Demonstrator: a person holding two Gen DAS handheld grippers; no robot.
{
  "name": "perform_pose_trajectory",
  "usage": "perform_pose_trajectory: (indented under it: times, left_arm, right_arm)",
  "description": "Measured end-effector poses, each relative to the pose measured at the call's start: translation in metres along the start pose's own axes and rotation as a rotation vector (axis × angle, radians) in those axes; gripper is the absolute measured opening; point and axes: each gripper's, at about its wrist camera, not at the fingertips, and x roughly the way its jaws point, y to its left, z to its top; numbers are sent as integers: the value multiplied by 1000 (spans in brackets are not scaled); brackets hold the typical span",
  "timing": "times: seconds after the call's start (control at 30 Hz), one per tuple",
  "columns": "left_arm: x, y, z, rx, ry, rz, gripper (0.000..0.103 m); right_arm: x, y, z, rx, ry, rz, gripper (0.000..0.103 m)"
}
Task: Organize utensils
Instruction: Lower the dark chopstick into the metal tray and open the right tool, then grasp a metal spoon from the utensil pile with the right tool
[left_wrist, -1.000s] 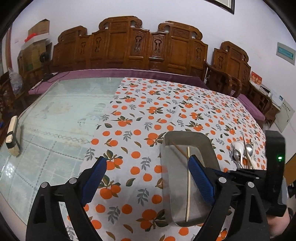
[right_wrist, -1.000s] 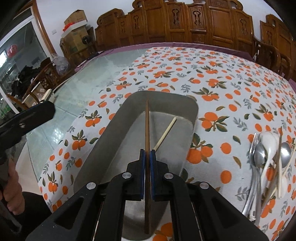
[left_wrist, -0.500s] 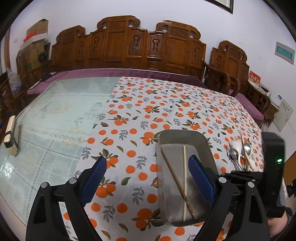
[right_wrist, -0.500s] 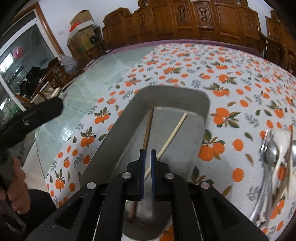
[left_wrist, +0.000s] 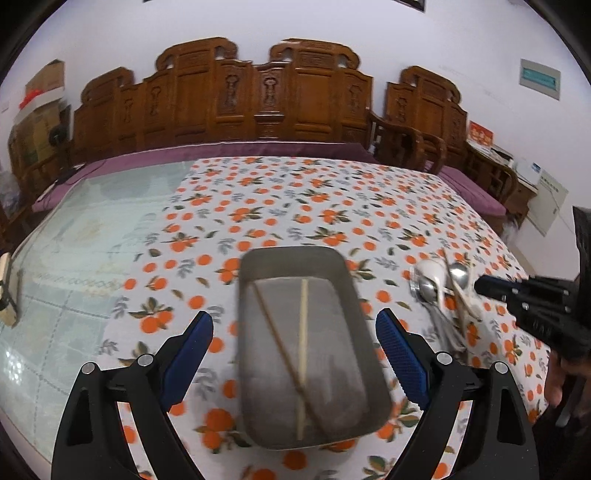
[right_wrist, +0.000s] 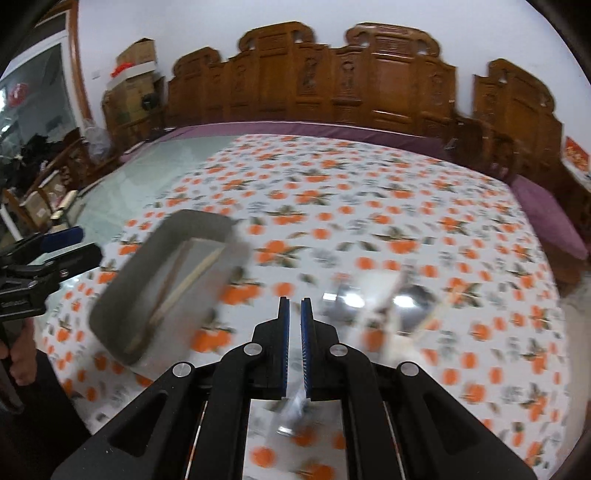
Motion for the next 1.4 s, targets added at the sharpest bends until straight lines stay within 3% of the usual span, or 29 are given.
perform_pose_trajectory:
  times: [0.07, 0.43, 0.8, 1.17, 1.4]
  left_arm:
    - [1, -12, -2, 12, -4, -19, 86]
    - [8, -52, -13, 70, 5, -68, 86]
    - [11, -59, -16, 82, 13, -80, 86]
    - [11, -65, -15, 94, 15, -98, 86]
    - [12, -67, -16, 102, 21, -89, 86]
  right_arm:
    - [-1, -14, -4, 13, 6, -8, 18]
    - [34, -15, -29, -11, 76, 38, 18]
    - [89, -20, -19, -42, 157, 18, 18]
    - [95, -15, -14, -29, 227, 40, 18]
    - [106, -14, -11, -28, 263, -13, 22]
